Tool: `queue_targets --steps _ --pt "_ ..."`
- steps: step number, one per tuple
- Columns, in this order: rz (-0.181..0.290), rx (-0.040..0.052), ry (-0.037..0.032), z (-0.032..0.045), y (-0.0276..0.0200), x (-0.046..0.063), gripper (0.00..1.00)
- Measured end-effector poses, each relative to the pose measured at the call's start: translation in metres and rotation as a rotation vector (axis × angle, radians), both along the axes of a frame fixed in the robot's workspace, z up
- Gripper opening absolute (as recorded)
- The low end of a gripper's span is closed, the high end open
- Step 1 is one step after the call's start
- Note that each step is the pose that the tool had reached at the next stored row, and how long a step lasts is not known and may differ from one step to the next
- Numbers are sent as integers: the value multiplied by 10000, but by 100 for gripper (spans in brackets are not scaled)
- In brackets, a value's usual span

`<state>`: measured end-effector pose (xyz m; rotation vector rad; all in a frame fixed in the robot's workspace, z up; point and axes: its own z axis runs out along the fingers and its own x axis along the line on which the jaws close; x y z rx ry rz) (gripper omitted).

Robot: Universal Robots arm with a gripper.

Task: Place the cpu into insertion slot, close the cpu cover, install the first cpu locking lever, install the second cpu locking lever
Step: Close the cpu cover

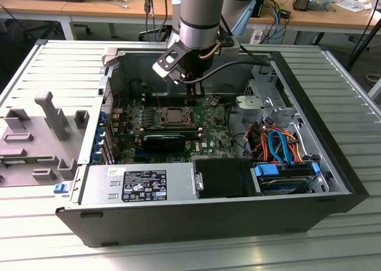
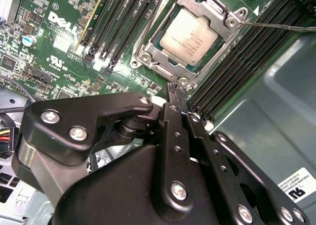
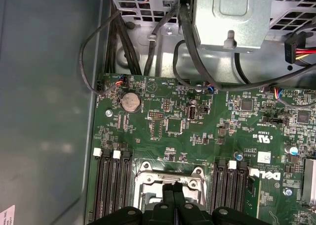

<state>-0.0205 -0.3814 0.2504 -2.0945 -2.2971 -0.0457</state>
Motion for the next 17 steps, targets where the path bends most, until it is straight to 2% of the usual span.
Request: queue_targets --steps 17 --pt "0 1 0 -4 0 -42 11"
